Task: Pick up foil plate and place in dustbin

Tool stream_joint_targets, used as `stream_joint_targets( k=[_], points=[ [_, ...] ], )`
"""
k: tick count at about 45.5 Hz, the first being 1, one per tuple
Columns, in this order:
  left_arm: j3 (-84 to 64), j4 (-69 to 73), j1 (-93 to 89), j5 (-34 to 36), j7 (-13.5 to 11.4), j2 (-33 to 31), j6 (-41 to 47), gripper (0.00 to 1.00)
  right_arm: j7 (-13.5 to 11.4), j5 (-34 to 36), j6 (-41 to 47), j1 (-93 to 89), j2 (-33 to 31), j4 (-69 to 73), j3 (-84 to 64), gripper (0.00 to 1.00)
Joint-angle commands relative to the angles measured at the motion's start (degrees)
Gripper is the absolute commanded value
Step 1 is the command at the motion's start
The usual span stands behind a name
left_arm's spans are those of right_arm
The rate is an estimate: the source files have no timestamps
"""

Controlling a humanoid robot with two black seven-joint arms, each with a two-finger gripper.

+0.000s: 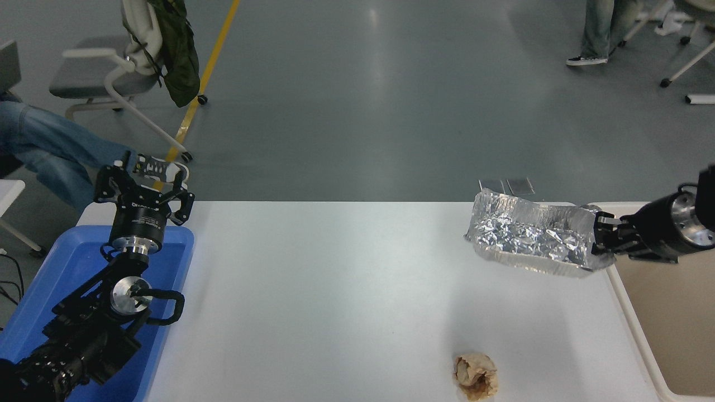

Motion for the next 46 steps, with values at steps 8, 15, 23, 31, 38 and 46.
stream_joint_targets(
  k=[8, 15, 23, 31, 38, 46],
  points=[
    [0.0, 0.0, 0.0, 0.0, -0.1, 0.0, 0.0, 0.99, -0.1, 2.0, 10.8, 24.8, 2.5, 2.4, -7.9, 0.0],
    [0.0, 0.0, 0.0, 0.0, -0.1, 0.0, 0.0, 0.99, -0.1, 1.9, 10.8, 28.6, 2.4, 2.6, -11.1, 0.0],
    [0.0, 0.0, 0.0, 0.0, -0.1, 0.0, 0.0, 0.99, -0.1, 1.8, 10.8, 27.9, 2.4, 2.4, -12.1, 0.0],
    [0.0, 0.0, 0.0, 0.0, -0.1, 0.0, 0.0, 0.99, -0.1, 1.6, 10.8, 27.2, 0.0, 1.0, -15.7, 0.0],
    [0.0, 0.0, 0.0, 0.0, -0.1, 0.0, 0.0, 0.99, -0.1, 1.0, 10.8, 27.2, -5.7, -0.8, -20.9, 0.0],
    [0.0, 0.0, 0.0, 0.0, -0.1, 0.0, 0.0, 0.99, -0.2, 1.0, 10.0, 25.5, -12.1, -7.6, -28.2, 0.0]
  ],
)
